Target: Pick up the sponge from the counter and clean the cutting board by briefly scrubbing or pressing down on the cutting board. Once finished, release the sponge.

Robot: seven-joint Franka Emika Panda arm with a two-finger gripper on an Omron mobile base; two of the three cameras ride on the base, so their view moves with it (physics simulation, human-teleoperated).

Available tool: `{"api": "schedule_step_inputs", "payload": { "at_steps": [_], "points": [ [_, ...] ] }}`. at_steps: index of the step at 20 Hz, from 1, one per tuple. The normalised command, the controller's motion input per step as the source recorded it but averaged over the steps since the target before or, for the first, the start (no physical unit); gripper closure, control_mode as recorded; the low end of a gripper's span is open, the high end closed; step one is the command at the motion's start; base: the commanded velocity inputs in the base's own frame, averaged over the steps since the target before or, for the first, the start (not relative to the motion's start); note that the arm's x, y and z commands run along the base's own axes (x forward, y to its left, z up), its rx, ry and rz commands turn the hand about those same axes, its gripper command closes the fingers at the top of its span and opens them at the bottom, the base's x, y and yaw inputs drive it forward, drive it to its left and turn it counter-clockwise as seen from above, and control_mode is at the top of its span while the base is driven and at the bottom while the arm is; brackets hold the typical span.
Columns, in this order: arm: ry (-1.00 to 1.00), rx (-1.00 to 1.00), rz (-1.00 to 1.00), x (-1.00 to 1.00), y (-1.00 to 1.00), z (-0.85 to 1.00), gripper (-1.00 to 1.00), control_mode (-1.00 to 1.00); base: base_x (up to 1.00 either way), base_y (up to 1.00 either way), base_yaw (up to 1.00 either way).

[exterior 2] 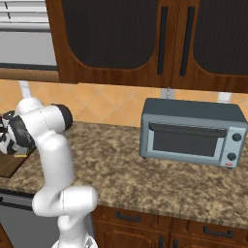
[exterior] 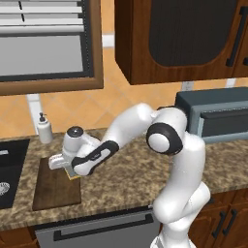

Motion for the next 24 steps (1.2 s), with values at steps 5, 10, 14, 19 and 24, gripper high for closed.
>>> {"api": "schedule_step_inputs", "payload": {
  "at_steps": [5, 10, 14, 19, 24],
  "points": [
    [-0.02, 0.0, 0.01, -0.44, 0.14, 0.0, 1.0, -1.0, 0.0, 0.0, 0.0],
    [0.0, 0.04, 0.0, 0.01, 0.43, 0.02, 1.0, -1.0, 0.0, 0.0, 0.0],
    [0.0, 0.03, 0.0, 0.0, 0.66, 0.18, 1.0, -1.0, 0.0, 0.0, 0.0],
    [0.0, 0.0, 0.0, 0.0, 0.71, 0.06, 1.0, -1.0, 0.0, 0.0, 0.0],
    [-0.06, -0.06, -0.02, -0.35, 0.54, -0.01, 1.0, -1.0, 0.0, 0.0, 0.0]
  ]
}}
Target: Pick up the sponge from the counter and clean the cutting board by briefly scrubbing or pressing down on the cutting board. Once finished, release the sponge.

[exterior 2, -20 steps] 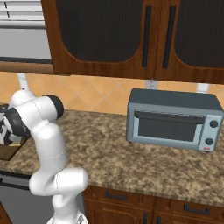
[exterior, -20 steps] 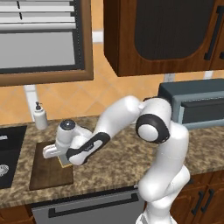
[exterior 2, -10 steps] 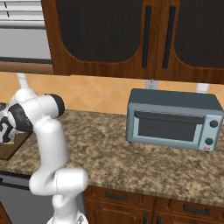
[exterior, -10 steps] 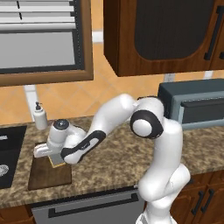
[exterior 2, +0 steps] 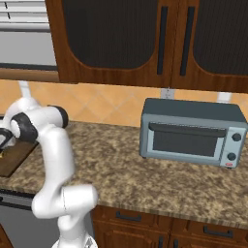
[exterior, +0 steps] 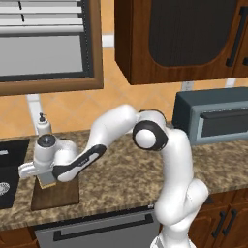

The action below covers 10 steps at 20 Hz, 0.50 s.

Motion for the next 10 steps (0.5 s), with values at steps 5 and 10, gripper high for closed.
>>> {"api": "schedule_step_inputs", "payload": {
  "at_steps": [5, 10],
  "points": [
    [-0.01, 0.05, -0.1, -1.0, -0.04, -0.3, 1.0, -1.0, 0.0, 0.0, 0.0],
    [0.0, 0.08, -0.03, -0.81, -0.24, -0.08, 1.0, -1.0, 0.0, 0.0, 0.0]
  ]
}}
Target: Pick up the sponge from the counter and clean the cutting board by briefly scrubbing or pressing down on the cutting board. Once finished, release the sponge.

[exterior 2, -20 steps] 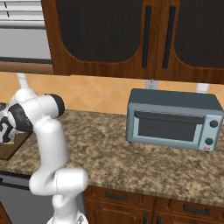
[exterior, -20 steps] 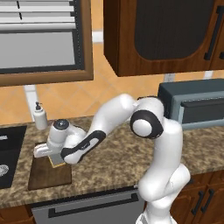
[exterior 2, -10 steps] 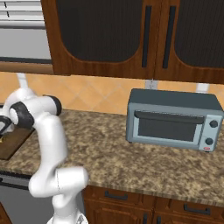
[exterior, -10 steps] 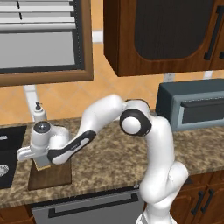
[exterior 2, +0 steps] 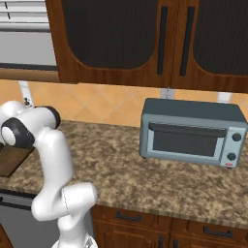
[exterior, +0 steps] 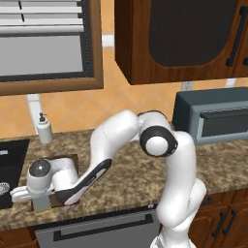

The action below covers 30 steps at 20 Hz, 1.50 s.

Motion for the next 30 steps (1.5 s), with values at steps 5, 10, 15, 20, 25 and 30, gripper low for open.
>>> {"api": "schedule_step_inputs", "payload": {
  "at_steps": [5, 10, 15, 20, 25, 30],
  "points": [
    [0.0, 0.01, 0.0, 0.24, -0.33, 0.0, 1.0, -1.0, 0.0, 0.0, 0.0],
    [0.0, 0.0, 0.0, 0.54, -0.32, 0.0, 1.0, -1.0, 0.0, 0.0, 0.0],
    [0.0, -0.01, 0.02, 0.06, -0.59, 0.0, 1.0, -1.0, 0.0, 0.0, 0.0],
    [0.0, 0.0, 0.07, 0.0, -0.79, -0.05, 1.0, -1.0, 0.0, 0.0, 0.0],
    [0.0, -0.01, 0.11, 0.18, -0.83, -0.04, 1.0, -1.0, 0.0, 0.0, 0.0],
    [0.0, -0.13, 0.12, 0.73, -0.44, 0.23, 1.0, -1.0, 0.0, 0.0, 0.0]
  ]
}}
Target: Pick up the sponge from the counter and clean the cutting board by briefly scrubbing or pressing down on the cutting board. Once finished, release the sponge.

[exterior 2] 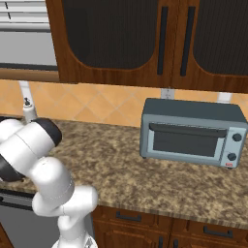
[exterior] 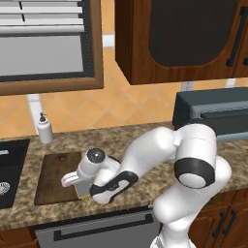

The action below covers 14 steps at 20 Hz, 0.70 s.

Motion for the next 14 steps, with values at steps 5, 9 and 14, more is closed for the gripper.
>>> {"api": "schedule_step_inputs", "payload": {
  "at_steps": [5, 9, 14],
  "points": [
    [0.0, -0.19, 0.13, 0.49, -0.44, 0.59, 1.0, -1.0, 0.0, 0.0, 0.0],
    [0.0, -0.19, 0.18, 0.13, -0.84, 0.05, 1.0, -1.0, 0.0, 0.0, 0.0],
    [-0.01, -0.09, 0.2, 0.17, -0.97, -0.05, 1.0, -1.0, 0.0, 0.0, 0.0]
  ]
}}
